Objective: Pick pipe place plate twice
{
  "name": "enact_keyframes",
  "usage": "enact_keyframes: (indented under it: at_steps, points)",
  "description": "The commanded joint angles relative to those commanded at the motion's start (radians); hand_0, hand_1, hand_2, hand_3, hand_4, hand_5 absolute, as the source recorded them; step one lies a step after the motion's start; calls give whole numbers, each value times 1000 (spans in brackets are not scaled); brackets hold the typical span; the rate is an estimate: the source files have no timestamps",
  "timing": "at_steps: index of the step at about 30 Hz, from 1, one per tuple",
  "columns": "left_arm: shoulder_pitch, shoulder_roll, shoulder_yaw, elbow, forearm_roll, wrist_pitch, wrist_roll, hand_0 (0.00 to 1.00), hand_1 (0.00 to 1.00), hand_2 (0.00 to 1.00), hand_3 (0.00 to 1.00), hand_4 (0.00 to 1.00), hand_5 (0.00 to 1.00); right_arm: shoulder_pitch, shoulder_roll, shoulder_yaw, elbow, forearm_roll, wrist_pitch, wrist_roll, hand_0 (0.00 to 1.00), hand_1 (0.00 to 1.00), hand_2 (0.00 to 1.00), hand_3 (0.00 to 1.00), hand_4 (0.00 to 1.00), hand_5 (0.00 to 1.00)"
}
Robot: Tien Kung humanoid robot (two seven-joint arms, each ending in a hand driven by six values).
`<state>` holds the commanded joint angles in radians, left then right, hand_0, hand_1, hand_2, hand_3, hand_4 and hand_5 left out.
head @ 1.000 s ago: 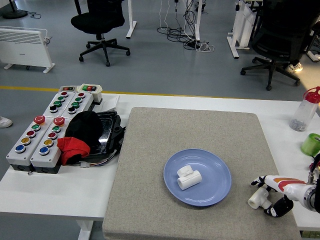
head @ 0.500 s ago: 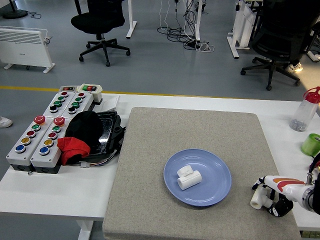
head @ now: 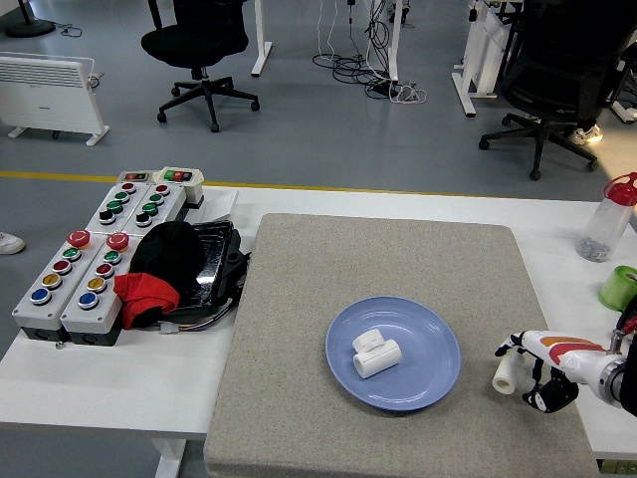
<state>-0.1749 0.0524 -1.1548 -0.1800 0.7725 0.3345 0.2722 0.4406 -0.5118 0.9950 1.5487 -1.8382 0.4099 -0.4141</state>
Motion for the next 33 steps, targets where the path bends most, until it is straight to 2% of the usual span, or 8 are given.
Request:
enact_keyframes:
  at_steps: [5,14,19,27,28,33]
  points:
    - [3,-1,0,0,1,0,1,721,761,727,683,415,998,16,14,8,4,-6,-13,9,371,443,487,688,616,127]
    - [4,0,4,0,-2,-1,1,721,761,727,683,415,998,92,55,-15,16,-3,-23,23,372,443,489,687,606,121]
    - [2,1,7,0,-9,-1,-1,721,760,726,683,415,998,152,101,-74,-2,1,-24,25,375,445,491,686,599,114]
    - [-2,1,12,0,-18,0,-2,721,760,726,683,415,998,200,159,-167,-52,8,-47,40,385,454,496,689,597,111]
    - [-2,1,12,0,-18,0,-2,721,761,726,683,415,998,201,161,-172,-55,8,-49,41,488,540,563,718,600,116]
    - [-4,2,12,0,-17,0,-3,721,761,726,683,415,998,209,173,-212,-81,1,-59,54,488,540,563,718,600,116]
